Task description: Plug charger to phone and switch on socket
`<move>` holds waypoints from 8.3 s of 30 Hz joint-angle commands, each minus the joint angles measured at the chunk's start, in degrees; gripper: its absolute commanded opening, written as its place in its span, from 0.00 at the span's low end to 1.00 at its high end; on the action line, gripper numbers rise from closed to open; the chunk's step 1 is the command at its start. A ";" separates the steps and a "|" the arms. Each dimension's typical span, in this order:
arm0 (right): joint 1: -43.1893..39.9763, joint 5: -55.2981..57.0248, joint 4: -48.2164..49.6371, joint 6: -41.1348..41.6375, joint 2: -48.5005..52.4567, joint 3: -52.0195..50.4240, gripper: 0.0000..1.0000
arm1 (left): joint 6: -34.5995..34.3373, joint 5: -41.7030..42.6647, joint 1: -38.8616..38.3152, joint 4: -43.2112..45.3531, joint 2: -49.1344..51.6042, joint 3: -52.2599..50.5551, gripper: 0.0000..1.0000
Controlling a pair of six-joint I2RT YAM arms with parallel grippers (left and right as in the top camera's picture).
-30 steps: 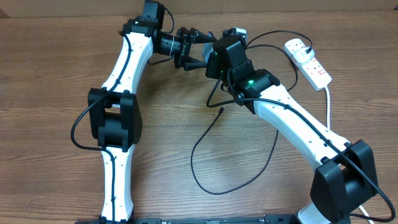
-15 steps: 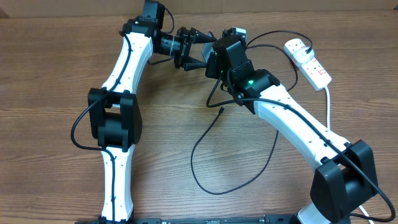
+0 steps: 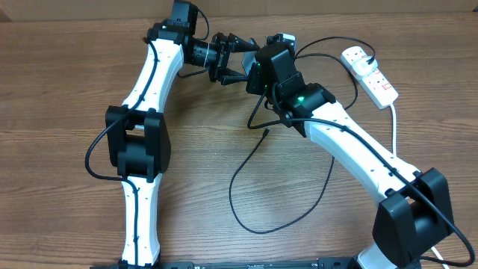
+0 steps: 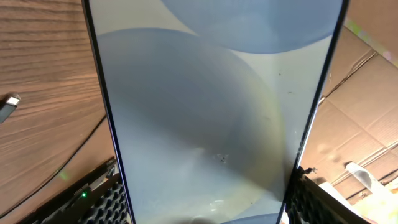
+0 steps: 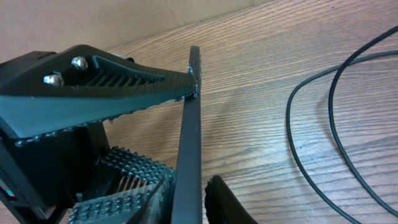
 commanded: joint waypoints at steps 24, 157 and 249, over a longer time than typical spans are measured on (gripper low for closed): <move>0.13 11.39 -0.63 13.25 0.24 1.49 0.04 | -1.40 -1.70 1.60 13.70 -0.17 1.64 0.84; -10.10 -28.79 -35.45 -11.02 0.57 6.84 1.00 | 41.29 -42.75 1.07 1.01 -8.26 2.84 0.04; -0.50 -14.69 -23.74 19.91 18.60 -0.50 0.26 | 40.15 -46.36 0.81 -1.29 -11.32 2.84 0.04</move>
